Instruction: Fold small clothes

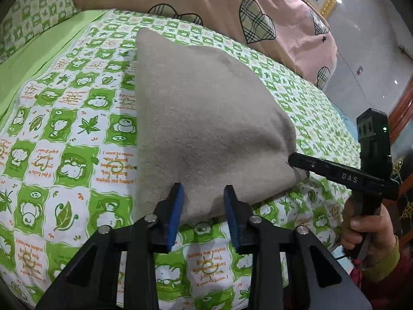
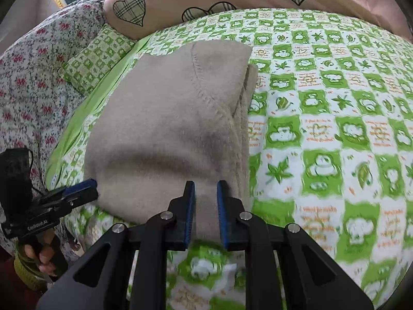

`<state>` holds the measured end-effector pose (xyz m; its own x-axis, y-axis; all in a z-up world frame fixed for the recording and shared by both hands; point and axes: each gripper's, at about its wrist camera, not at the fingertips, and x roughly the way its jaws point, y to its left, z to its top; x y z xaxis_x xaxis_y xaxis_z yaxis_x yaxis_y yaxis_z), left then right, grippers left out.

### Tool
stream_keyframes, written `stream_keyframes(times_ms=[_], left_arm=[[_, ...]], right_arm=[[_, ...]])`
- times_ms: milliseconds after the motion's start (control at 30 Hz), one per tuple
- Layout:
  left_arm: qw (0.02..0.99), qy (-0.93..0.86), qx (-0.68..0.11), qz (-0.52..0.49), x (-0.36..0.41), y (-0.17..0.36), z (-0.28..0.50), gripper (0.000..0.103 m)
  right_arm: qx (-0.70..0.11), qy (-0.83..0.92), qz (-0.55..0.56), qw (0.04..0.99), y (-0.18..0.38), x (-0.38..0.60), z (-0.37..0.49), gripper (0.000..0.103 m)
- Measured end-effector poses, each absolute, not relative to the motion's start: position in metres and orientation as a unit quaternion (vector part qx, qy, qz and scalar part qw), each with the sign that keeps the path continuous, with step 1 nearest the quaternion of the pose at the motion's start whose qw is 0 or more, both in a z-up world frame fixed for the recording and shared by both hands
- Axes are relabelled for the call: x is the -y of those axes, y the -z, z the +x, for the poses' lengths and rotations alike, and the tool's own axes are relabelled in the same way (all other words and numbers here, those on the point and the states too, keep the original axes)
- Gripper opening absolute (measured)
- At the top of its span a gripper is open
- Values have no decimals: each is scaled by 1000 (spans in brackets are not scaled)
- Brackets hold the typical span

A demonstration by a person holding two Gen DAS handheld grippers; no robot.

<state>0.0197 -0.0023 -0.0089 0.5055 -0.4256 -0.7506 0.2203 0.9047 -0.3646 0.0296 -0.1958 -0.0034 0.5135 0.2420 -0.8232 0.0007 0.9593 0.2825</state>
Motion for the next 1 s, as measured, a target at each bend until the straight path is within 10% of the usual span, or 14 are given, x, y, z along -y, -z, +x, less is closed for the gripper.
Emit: stream_keyframes(times_ms=[1000], left_arm=[[861,158,-474,-97,-6,-4,7,35]], right_arm=[[-494,-55,127,858,5,197,9,19]])
